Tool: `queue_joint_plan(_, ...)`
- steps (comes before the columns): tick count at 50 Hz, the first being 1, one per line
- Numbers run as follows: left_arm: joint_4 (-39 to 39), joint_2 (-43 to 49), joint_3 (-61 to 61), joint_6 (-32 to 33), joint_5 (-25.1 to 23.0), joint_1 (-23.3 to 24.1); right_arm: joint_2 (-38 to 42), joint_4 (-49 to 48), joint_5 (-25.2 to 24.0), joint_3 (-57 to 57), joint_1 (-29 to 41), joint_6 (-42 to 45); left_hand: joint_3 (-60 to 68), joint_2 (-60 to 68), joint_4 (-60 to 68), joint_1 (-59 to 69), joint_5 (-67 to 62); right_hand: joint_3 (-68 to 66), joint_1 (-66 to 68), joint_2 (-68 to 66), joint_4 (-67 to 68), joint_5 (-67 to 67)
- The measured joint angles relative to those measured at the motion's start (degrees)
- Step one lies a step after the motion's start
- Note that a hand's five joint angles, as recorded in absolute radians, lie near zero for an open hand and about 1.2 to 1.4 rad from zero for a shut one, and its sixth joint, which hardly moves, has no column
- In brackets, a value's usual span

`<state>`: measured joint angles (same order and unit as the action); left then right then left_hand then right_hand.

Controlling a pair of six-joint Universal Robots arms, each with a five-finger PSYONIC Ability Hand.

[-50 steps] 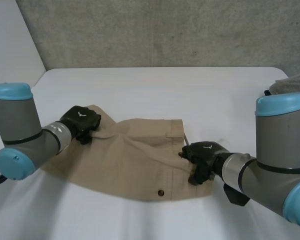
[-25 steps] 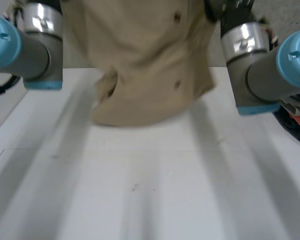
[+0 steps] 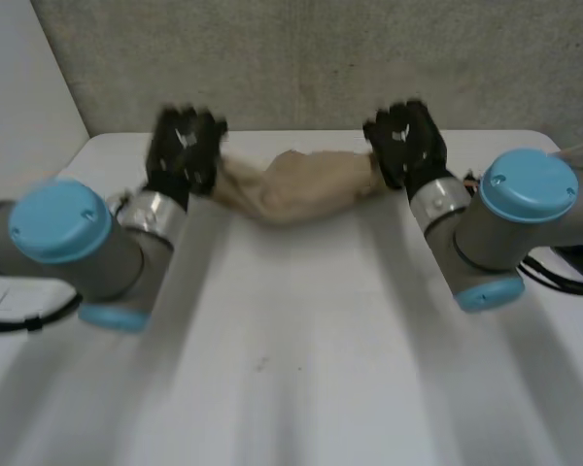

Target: Fold the laundry.

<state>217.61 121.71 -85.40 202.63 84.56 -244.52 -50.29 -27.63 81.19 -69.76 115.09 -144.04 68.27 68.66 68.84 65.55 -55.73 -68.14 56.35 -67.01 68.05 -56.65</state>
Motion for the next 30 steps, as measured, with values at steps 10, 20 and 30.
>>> queue_joint_plan(10, -21.86, -13.64, -10.42, 7.27, 0.96, 1.11, -11.62, 18.88, 0.35, -8.37, -1.19, 8.73, 0.00, 0.00, 0.01, 0.00, 0.00, 0.00, 0.00, 0.00, -0.01, -0.08)
queue_joint_plan(20, -45.17, -40.27, -16.87, 13.25, 0.63, 1.18, -31.03, 49.33, 1.27, -13.44, -3.63, 12.10, 0.00, 0.01, 0.02, 0.00, 0.00, 0.00, 0.00, 0.00, -0.01, -0.01)
queue_joint_plan(30, -51.30, -42.19, -16.80, 12.58, 0.41, 2.79, -37.26, 58.71, -0.18, -17.32, -5.22, 13.91, 0.00, 0.01, 0.02, 0.00, -0.32, 0.00, 0.00, 0.00, 0.00, -0.01)
